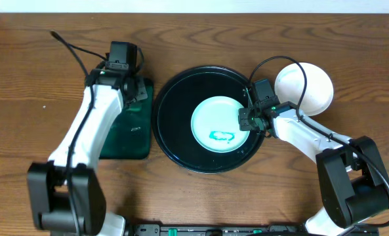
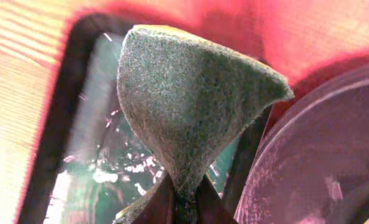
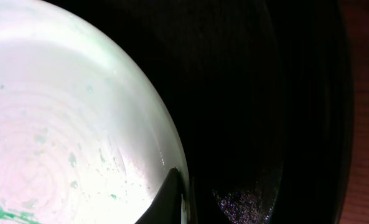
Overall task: Clean dirty plates on tray and stack at the side
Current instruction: 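Grasp the sponge in the basin with the left gripper and lift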
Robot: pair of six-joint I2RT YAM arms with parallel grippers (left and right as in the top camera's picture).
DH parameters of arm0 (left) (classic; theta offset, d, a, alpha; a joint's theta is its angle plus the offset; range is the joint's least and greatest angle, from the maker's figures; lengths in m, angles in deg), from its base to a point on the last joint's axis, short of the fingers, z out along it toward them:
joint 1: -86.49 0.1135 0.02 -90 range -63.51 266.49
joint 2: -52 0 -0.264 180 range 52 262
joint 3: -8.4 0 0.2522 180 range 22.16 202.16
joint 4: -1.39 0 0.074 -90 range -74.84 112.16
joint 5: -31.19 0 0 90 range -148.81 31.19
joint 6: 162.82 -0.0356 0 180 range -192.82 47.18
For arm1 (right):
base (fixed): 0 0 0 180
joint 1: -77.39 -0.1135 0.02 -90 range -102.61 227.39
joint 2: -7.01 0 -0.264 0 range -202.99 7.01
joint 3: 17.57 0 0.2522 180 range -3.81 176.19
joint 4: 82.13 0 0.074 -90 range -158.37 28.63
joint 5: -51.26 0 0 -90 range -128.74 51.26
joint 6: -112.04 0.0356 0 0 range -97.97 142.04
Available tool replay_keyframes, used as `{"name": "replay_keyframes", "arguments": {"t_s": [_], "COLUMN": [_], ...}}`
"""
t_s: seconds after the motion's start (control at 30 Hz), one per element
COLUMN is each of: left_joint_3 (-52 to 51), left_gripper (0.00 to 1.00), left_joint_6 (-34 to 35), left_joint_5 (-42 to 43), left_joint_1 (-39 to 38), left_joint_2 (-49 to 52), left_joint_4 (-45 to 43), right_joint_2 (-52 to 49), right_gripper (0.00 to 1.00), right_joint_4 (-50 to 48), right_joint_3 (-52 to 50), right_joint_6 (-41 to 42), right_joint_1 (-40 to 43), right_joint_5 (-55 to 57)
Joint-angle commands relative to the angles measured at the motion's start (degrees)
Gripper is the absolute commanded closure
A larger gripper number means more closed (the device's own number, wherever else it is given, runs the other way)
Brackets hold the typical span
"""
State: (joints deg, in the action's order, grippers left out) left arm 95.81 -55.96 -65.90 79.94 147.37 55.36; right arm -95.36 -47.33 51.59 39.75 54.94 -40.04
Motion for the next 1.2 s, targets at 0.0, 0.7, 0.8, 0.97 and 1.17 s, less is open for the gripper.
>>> {"name": "replay_keyframes", "arguments": {"t_s": [0.0,0.7,0.8,0.97,1.17], "left_joint_3": [0.20,0.20,0.20,-0.24,0.74], "left_gripper": [0.93,0.93,0.93,0.93,0.93], "left_joint_6": [-0.74,-1.77,0.63,7.23,5.49], "left_joint_5": [-9.01,-12.04,-12.00,-5.14,17.22], "left_joint_1": [-0.66,-1.57,-1.55,-0.20,0.17], "left_joint_2": [-1.62,-1.95,-1.81,0.00,-0.02], "left_joint_4": [-1.14,-6.97,-2.84,8.92,7.15], "right_joint_2": [-2.97,-2.97,-2.97,-2.97,-2.97], "right_gripper": [0.99,0.99,0.99,0.99,0.99], "right_joint_4": [1.03,0.92,1.01,0.96,0.85], "right_joint_3": [-1.18,-1.18,-1.18,-1.18,-1.18], "right_joint_6": [-0.66,-0.66,-0.66,-0.63,-0.61], "right_joint_1": [-0.90,-0.79,-0.79,-0.92,-0.87], "right_joint_5": [-2.01,-1.99,-1.99,-2.03,-2.43]}}
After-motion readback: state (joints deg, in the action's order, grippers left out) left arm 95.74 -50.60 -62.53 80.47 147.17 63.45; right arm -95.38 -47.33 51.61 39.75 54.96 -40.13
